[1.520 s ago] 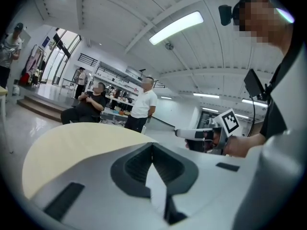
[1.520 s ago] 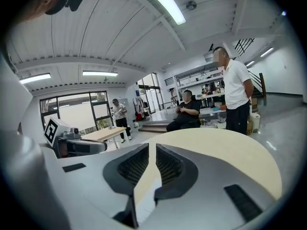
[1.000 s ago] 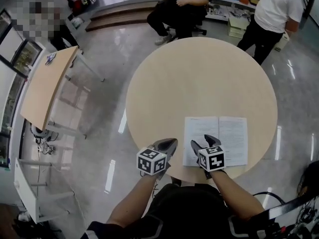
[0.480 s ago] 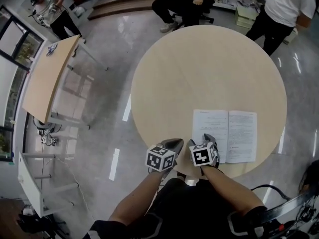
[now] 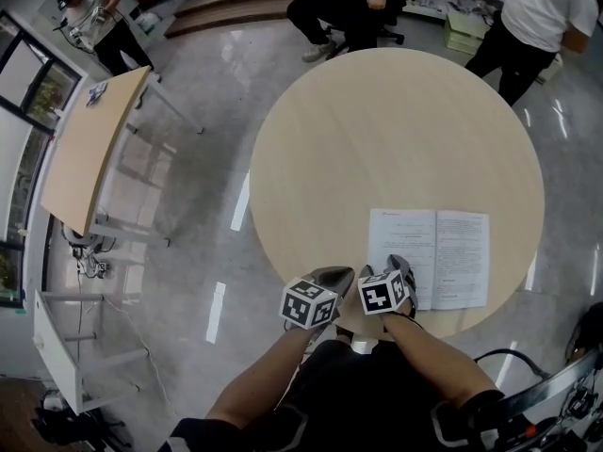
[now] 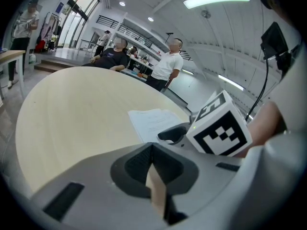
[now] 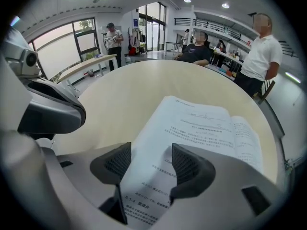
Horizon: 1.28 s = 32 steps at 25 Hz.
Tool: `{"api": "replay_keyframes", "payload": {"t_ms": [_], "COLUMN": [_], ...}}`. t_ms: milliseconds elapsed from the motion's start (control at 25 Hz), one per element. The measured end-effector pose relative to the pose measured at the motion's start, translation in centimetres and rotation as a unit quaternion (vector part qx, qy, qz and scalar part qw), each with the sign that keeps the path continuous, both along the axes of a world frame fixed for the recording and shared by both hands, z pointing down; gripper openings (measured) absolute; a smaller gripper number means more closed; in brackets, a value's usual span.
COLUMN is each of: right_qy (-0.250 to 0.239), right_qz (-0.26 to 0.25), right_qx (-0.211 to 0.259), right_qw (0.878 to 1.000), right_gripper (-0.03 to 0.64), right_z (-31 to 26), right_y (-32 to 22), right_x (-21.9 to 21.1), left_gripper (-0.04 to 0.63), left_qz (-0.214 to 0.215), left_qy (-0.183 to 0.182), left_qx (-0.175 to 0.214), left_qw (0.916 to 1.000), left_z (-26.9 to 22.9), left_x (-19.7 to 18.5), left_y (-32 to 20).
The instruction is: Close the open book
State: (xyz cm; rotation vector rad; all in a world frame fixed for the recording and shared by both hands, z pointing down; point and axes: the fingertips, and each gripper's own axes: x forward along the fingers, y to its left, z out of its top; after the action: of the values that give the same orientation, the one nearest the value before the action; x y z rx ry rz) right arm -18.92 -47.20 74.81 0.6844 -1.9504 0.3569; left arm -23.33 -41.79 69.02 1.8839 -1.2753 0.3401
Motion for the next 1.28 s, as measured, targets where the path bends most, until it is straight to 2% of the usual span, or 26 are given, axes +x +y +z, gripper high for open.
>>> {"api": "replay_keyframes", "payload": {"t_ms": [200,520,880,1120,1280], "right_qy": [-0.004,-0.005,-0.013,-0.052,-0.096], "right_qz": [0.003,0.014,0.061,0.094,0.147], "right_qx": [-0.002,0.0,-0.006,-0.016,-0.048], "right_qw": [1.0,1.0,0.998,0.994,0.983], "right_gripper": [0.256,0.187,0.08,0.041,0.035], "right_z": [-0.1,0.0,-0.5,-1.4,-2.8], "right_y": [-0.2,0.2,-0.5,-0.5,-1.0], "right_x": [0.2,0.6,2.4,2.8,3.1], "left_gripper": [-0.007,-0.006,-0.008,-0.007,-0.008], "left_qz": [0.0,0.003,0.011,0.016,0.015], "left_qy": [0.015,0.022,0.026,0.028,0.033], "left_qx": [0.004,0.009,0.013,0.018,0.025], "left_qw": [0.9999,0.9997,0.9995,0.9993,0.999], "left_z": [-0.2,0.0,-0.3,-0.2,-0.4], "left_x": [0.5,0.7,1.3,1.7,1.8], "left_y": [-0.1,0.5,0.2,0.1,-0.7]}}
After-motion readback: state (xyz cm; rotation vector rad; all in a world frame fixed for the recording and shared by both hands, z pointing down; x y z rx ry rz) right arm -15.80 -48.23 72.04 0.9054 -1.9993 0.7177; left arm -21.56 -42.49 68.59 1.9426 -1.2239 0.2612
